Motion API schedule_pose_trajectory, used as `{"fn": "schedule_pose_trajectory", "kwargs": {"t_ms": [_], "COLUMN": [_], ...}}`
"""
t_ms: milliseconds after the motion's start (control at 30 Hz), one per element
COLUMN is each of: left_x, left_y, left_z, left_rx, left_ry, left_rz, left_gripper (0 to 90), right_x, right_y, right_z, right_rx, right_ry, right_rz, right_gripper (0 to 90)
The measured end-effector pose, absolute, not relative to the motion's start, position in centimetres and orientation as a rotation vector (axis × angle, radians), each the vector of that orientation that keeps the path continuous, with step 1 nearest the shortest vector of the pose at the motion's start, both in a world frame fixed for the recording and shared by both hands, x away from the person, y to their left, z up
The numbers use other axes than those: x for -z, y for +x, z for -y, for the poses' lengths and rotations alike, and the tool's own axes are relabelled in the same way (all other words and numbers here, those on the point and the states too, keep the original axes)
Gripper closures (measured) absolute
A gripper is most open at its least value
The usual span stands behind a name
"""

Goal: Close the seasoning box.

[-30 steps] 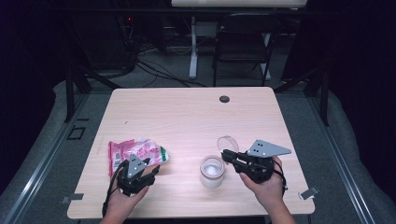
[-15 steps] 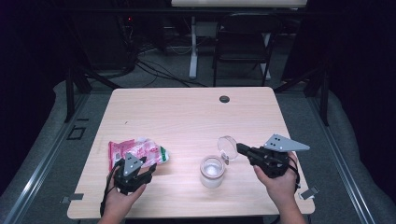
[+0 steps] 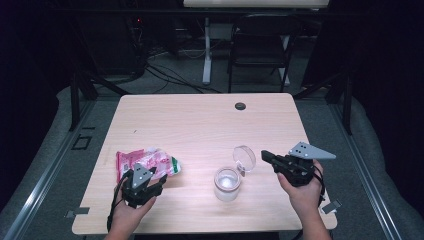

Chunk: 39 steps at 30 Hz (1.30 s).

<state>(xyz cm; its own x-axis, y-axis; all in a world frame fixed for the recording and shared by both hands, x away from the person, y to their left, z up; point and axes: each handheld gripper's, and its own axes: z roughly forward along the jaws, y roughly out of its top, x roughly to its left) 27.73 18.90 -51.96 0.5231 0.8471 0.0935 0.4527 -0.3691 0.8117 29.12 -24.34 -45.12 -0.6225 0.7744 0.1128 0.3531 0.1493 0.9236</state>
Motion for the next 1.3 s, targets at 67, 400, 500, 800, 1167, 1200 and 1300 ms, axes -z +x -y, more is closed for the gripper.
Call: {"fn": "schedule_pose_trajectory", "kwargs": {"t_ms": [67, 400, 500, 800, 1167, 1200, 1300], "left_x": [51.9, 52.0, 52.0, 52.0, 52.3, 52.3, 52.4], "left_y": [27.7, 27.5, 27.5, 27.5, 27.4, 27.4, 27.3], "left_z": [-19.0, -19.4, -19.5, -19.5, -19.2, -19.1, -18.9], "left_rx": [-0.664, -0.672, -0.671, -0.671, -0.658, -0.656, -0.652], "left_ry": [2.002, 1.994, 1.991, 1.993, 2.011, 2.01, 2.022], "left_rz": [-1.059, -1.067, -1.068, -1.064, -1.053, -1.055, -1.047], "left_gripper": [52.6, 52.2, 52.2, 52.2, 52.2, 52.2, 52.2], "right_x": [45.3, 46.2, 46.5, 47.6, 48.4, 48.4, 48.5], "right_y": [29.4, 30.6, 30.9, 31.7, 32.0, 32.0, 32.0], "right_z": [24.4, 24.6, 24.7, 24.2, 22.7, 22.7, 22.5], "right_rx": [-1.462, -1.431, -1.416, -1.391, -1.373, -1.376, -1.379], "right_ry": [1.089, 1.141, 1.149, 1.175, 1.151, 1.149, 1.144], "right_rz": [-2.043, -2.027, -2.029, -2.061, -2.12, -2.119, -2.122], "right_gripper": [90.0, 90.0, 90.0, 90.0, 90.0, 90.0, 90.0]}}
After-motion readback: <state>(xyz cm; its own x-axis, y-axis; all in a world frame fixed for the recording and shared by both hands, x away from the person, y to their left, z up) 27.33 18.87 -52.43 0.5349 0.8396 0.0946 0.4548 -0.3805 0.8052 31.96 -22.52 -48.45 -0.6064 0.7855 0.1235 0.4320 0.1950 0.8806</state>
